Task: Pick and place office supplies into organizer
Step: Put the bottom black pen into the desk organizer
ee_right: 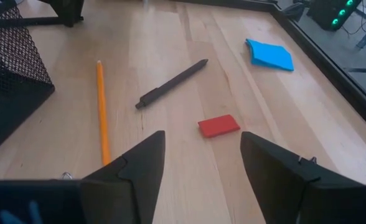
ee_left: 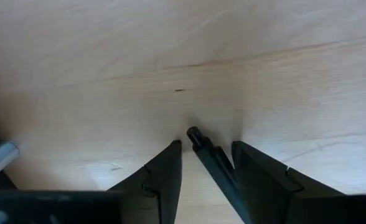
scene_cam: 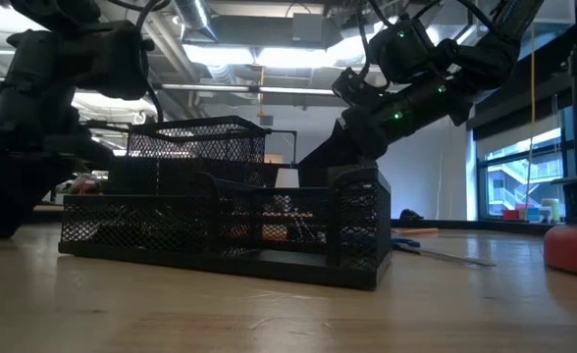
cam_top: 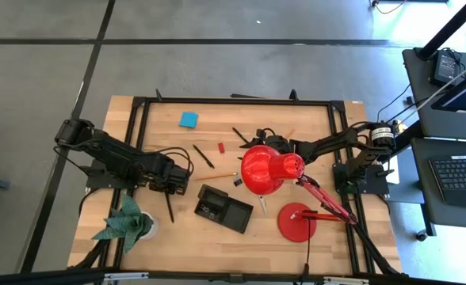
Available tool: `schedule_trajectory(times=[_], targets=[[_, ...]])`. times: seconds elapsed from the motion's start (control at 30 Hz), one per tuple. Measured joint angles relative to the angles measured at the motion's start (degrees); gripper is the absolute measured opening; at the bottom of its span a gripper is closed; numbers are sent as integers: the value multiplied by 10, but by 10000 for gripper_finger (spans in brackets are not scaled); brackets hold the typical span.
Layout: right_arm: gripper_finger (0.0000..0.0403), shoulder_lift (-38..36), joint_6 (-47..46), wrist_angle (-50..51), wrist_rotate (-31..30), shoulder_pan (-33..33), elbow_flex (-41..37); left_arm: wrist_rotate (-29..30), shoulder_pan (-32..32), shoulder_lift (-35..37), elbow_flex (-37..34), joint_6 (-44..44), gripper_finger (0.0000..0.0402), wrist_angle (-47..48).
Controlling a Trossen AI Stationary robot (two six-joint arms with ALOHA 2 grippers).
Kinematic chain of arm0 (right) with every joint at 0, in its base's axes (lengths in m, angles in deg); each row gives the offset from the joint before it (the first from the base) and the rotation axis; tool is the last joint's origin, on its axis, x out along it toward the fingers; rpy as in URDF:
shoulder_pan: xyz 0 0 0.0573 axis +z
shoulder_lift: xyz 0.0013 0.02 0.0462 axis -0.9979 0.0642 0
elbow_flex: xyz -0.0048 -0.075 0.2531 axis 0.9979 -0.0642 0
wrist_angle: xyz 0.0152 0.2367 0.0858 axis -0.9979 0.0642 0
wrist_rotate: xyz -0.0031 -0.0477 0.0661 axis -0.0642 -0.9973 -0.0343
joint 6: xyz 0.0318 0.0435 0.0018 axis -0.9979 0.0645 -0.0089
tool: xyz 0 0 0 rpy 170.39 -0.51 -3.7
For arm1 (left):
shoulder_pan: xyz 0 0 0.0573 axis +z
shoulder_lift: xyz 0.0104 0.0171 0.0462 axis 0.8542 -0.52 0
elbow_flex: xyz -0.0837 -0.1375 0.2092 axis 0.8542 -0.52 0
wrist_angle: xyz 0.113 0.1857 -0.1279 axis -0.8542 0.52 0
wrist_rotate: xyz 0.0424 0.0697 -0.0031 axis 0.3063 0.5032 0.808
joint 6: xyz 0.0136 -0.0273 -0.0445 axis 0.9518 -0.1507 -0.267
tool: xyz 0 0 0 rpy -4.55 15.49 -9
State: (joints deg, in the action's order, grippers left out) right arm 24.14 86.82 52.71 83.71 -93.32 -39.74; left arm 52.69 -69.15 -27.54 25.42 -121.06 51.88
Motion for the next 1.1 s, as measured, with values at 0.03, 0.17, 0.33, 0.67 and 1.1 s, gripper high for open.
schedule_trajectory(times=[0.03,0.17,0.33,0.67,1.1], targets=[[212,0,4,0,0,0,0,-1,0,0,0,-2,137,0],[212,0,8,0,0,0,0,-4,0,0,0,-7,113,-4],[212,0,9,0,0,0,0,-7,0,-2,0,-7,73,-13],[212,0,9,2,0,0,0,11,-1,-12,0,23,53,-17],[212,0,9,-1,-1,0,0,68,1,-14,40,141,47,-32]])
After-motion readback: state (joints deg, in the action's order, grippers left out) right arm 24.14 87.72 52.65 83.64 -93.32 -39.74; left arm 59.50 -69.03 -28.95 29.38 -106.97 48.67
